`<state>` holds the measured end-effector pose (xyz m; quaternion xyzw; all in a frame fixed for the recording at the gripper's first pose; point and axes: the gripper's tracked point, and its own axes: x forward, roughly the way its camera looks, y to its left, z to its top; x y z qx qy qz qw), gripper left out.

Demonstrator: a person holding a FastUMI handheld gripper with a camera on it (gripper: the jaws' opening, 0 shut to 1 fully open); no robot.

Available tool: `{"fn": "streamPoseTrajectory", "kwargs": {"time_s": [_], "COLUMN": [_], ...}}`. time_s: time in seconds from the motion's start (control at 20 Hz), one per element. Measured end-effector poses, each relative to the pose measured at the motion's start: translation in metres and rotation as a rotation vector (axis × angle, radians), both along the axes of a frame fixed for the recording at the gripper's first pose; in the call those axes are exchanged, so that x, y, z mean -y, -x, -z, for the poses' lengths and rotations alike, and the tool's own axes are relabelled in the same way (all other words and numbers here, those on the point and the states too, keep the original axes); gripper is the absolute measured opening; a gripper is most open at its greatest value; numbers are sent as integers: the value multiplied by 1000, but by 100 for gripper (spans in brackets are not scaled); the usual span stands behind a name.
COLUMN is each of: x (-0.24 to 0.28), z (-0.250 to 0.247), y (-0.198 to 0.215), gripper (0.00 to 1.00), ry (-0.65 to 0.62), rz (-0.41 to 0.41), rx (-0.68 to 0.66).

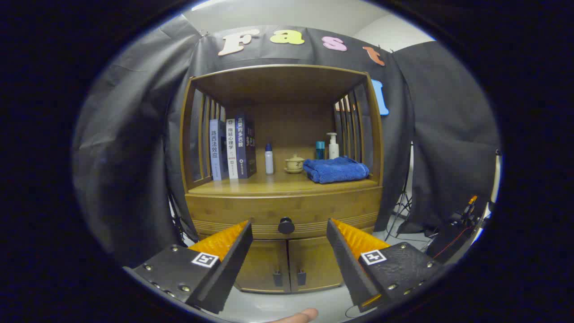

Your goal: Pull open the drawer, take out the items inside it, and place them on the countertop above the cabinet.

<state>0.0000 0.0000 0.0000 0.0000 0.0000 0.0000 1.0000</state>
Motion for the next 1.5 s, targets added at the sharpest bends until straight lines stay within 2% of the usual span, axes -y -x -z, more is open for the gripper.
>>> {"fn": "streamPoseTrajectory", "kwargs": {"time_s": [0.5,0.85,1.15,1.5], "x": [-1,-11,-20,-22], "z": [9,16,27,47], "y": [-2,-20,-70,-145], "gripper": [99,99,99,99], "ry": [1,1,65,50], "rz": [-6,-29,-55,-61], "rx": [-19,-26,-7,-5]}}
